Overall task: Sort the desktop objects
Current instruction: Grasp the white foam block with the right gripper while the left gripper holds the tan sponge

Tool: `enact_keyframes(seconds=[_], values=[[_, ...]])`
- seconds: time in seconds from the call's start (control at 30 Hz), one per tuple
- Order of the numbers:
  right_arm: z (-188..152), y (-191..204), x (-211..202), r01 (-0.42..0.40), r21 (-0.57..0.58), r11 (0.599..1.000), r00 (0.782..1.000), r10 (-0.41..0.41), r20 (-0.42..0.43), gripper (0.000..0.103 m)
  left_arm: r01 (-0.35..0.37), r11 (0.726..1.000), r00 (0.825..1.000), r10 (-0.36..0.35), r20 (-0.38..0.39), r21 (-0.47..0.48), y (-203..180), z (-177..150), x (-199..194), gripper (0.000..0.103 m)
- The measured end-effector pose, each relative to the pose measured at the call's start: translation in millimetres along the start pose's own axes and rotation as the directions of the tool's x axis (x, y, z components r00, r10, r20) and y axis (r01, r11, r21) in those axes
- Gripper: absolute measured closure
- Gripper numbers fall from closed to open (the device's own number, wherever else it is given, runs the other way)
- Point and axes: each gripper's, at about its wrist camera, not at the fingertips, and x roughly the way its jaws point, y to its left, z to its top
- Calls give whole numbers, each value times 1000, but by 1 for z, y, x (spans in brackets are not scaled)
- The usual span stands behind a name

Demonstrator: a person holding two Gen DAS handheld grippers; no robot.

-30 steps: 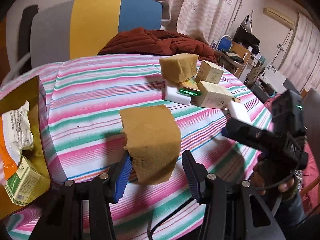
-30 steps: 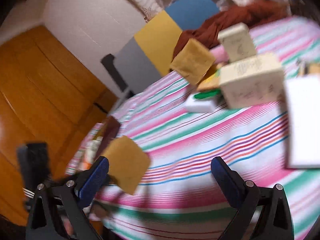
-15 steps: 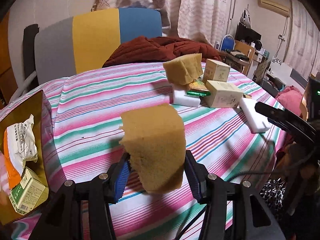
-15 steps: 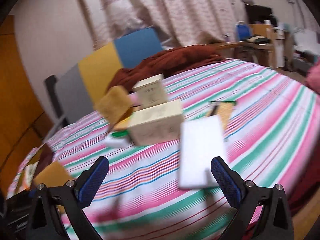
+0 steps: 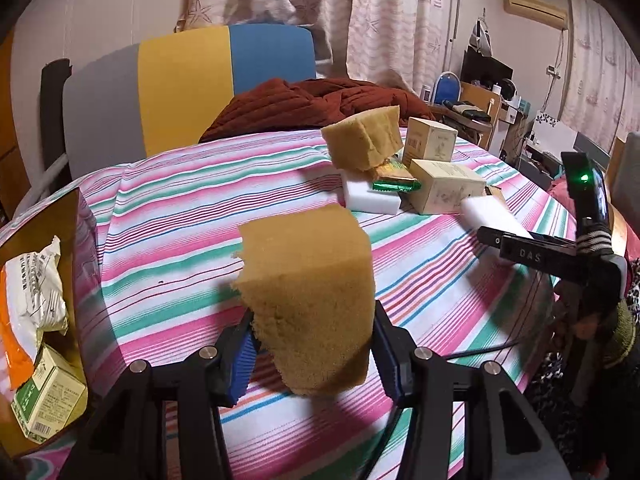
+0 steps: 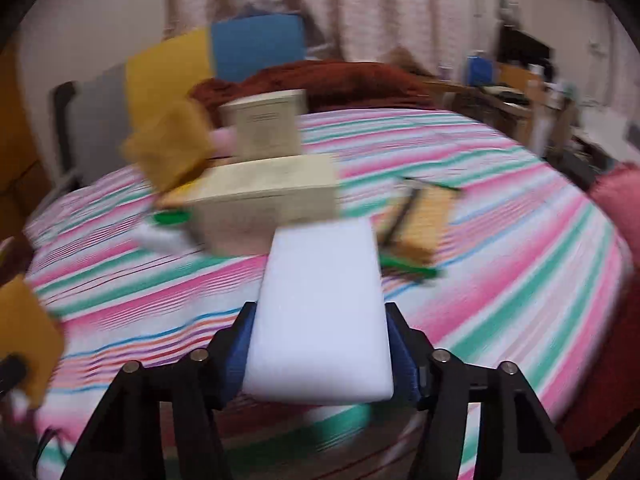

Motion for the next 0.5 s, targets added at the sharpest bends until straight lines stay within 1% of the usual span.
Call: enact_keyframes(seconds=[0.07, 0.13, 0.2, 0.23, 0.27, 0.37, 0.5], values=[[-3, 18, -3, -75, -49, 996, 997, 75, -3, 41, 2, 1000, 1000, -2, -3, -5, 1, -2, -1, 51], [-6, 38, -4, -154, -105, 983, 988, 153, -16, 40, 1, 1000, 1000, -1, -3, -9, 2, -4, -4, 51], [-8, 51, -4, -219, -119, 968, 976, 217, -31, 27, 11, 1000, 1000, -11, 2, -13, 1, -3, -9, 51], [-9, 56, -5, -250, -120, 961, 968, 247, -38, 16, 14, 1000, 1000, -14, 7, -15, 1, -2, -11, 51], [-9, 58, -5, -269, -123, 955, 963, 266, -39, 13, 14, 1000, 1000, -14, 12, -16, 1, -1, -14, 51], [-13, 56, -10, -294, -136, 946, 956, 293, -27, 11, -4, 1000, 1000, 4, 10, -15, -1, -2, -15, 51], [-23, 38, -13, -302, -106, 947, 953, 302, -17, 9, -18, 1000, 1000, 18, 10, -26, -1, -4, -17, 51]])
